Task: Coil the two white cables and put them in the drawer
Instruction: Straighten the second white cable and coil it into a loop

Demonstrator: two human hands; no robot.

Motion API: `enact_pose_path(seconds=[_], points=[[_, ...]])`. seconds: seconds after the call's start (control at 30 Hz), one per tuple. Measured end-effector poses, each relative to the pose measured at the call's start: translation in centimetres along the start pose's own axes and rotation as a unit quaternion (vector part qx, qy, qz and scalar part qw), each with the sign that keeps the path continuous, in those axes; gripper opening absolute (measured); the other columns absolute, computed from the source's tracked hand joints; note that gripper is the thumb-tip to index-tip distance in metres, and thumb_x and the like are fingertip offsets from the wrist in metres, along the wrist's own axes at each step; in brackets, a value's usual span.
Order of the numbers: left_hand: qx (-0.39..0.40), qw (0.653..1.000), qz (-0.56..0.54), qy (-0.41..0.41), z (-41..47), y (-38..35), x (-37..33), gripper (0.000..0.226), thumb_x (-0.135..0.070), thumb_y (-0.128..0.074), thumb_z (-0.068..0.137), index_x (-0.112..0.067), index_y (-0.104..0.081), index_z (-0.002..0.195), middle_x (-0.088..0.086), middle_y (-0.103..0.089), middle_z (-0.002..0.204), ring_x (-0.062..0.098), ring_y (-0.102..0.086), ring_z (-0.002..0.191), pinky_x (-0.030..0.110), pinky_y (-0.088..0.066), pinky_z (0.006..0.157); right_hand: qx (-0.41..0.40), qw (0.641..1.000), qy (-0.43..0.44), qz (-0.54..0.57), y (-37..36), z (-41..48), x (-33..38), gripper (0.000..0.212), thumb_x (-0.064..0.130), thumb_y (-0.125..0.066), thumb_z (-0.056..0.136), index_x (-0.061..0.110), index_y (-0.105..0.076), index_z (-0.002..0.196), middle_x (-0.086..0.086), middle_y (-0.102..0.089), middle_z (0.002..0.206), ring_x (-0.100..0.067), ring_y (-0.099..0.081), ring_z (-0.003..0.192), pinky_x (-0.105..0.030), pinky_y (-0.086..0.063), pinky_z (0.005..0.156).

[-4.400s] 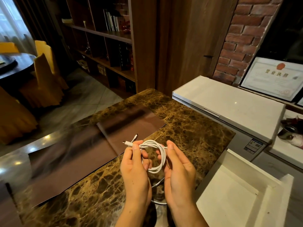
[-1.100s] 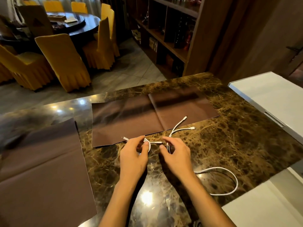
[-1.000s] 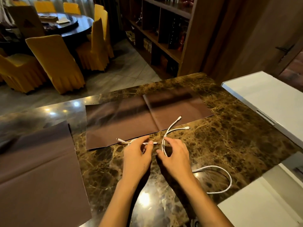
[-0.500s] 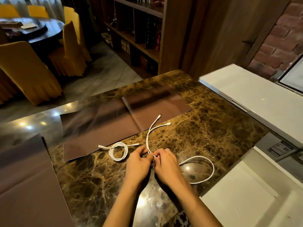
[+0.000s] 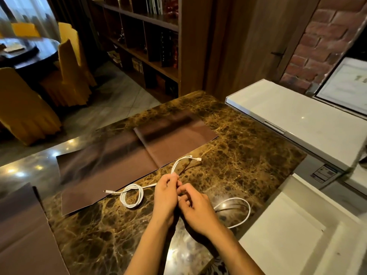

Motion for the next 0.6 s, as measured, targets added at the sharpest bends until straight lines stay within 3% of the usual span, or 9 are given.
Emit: enact_pose_path(seconds=[0.07, 0.13, 0.2, 0.27, 0.33, 0.4, 0.5, 0.6], points=[[-0.005, 1.0, -0.001, -0.026, 0.0, -0.3, -0.7, 0.038, -0.038, -0.05, 0.104, -0.016, -0.063, 0.077, 0.006, -0.049, 0.063, 0.02, -0.048, 0.06, 0.037, -0.044, 0.061, -0.022, 0.999, 0.0, 0.024, 0.5, 0.1, 0.4, 0.021, 0.034, -0.057, 0.098, 0.027, -0.061, 0.079, 0.003, -0.064, 0.069, -0.011, -0.056, 0.06, -0.027, -0.046, 0.059], [-0.001, 0.998, 0.005, -0.065, -0.1, -0.6, -1.8, 0.04, -0.043, -0.051, 0.102, -0.02, -0.058, 0.071, 0.008, -0.046, 0.063, 0.023, -0.044, 0.063, 0.043, -0.039, 0.063, -0.054, 0.996, -0.017, 0.065, 1.3, 0.5, 0.9, 0.039, 0.043, -0.057, 0.099, 0.023, -0.06, 0.066, 0.005, -0.06, 0.061, -0.006, -0.052, 0.058, -0.027, -0.044, 0.06], [0.018, 0.995, 0.009, -0.1, -0.3, -0.8, -3.0, 0.04, -0.043, -0.051, 0.103, -0.018, -0.056, 0.072, 0.007, -0.045, 0.056, 0.023, -0.043, 0.054, 0.04, -0.04, 0.055, -0.084, 0.98, -0.048, 0.173, 2.4, 1.3, 1.9, 0.039, 0.042, -0.054, 0.101, 0.018, -0.07, 0.074, -0.003, -0.069, 0.069, -0.008, -0.06, 0.064, -0.025, -0.048, 0.061], [0.058, 0.988, 0.011, -0.142, -0.8, -1.3, -4.3, 0.036, -0.033, -0.049, 0.106, -0.014, -0.06, 0.077, -0.002, -0.048, 0.051, 0.012, -0.044, 0.047, 0.029, -0.039, 0.047, -0.099, 0.955, -0.08, 0.267, 3.7, 2.5, 3.2, 0.036, 0.039, -0.051, 0.103, 0.013, -0.074, 0.091, -0.012, -0.075, 0.084, -0.014, -0.067, 0.073, -0.027, -0.053, 0.064], [0.104, 0.976, 0.028, -0.187, -1.6, -1.7, -5.5, 0.031, -0.02, -0.047, 0.106, -0.008, -0.064, 0.083, -0.009, -0.056, 0.055, 0.0, -0.05, 0.05, 0.017, -0.042, 0.049, -0.089, 0.924, -0.083, 0.362, 5.2, 3.4, 4.7, 0.033, 0.035, -0.051, 0.103, 0.011, -0.072, 0.1, -0.014, -0.075, 0.092, -0.021, -0.069, 0.084, -0.032, -0.055, 0.073], [0.14, 0.958, 0.075, -0.237, -2.1, -1.9, -6.3, 0.03, -0.015, -0.048, 0.106, -0.008, -0.066, 0.083, -0.01, -0.064, 0.064, -0.002, -0.057, 0.059, 0.013, -0.046, 0.059, -0.084, 0.889, -0.069, 0.444, 7.2, 3.7, 6.5, 0.027, 0.028, -0.051, 0.104, 0.01, -0.069, 0.108, -0.012, -0.075, 0.094, -0.022, -0.07, 0.088, -0.033, -0.056, 0.08], [0.168, 0.936, 0.139, -0.276, -2.2, -2.1, -7.0, 0.032, -0.024, -0.052, 0.105, -0.019, -0.065, 0.075, -0.012, -0.057, 0.063, 0.002, -0.05, 0.06, 0.017, -0.04, 0.059, -0.106, 0.856, -0.04, 0.504, 10.6, 3.8, 8.5, 0.03, 0.023, -0.045, 0.107, 0.005, -0.068, 0.109, -0.004, -0.066, 0.072, -0.015, -0.068, 0.071, -0.028, -0.056, 0.071], [0.185, 0.917, 0.172, -0.309, -2.5, -2.7, -7.8, 0.037, -0.036, -0.053, 0.103, -0.02, -0.06, 0.071, -0.008, -0.049, 0.062, 0.003, -0.045, 0.062, 0.025, -0.038, 0.061, -0.144, 0.794, -0.011, 0.59, 14.3, 4.1, 9.4, 0.029, 0.025, -0.041, 0.108, 0.008, -0.062, 0.098, 0.002, -0.043, 0.06, -0.009, -0.042, 0.049, -0.023, -0.04, 0.049]])
Point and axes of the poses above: each hand's wrist, its own z-axis towards the middle knuckle, its own y-axis out of the back of the hand, x = y × z, the point moved 1 cm from there along z, towards the middle knuckle
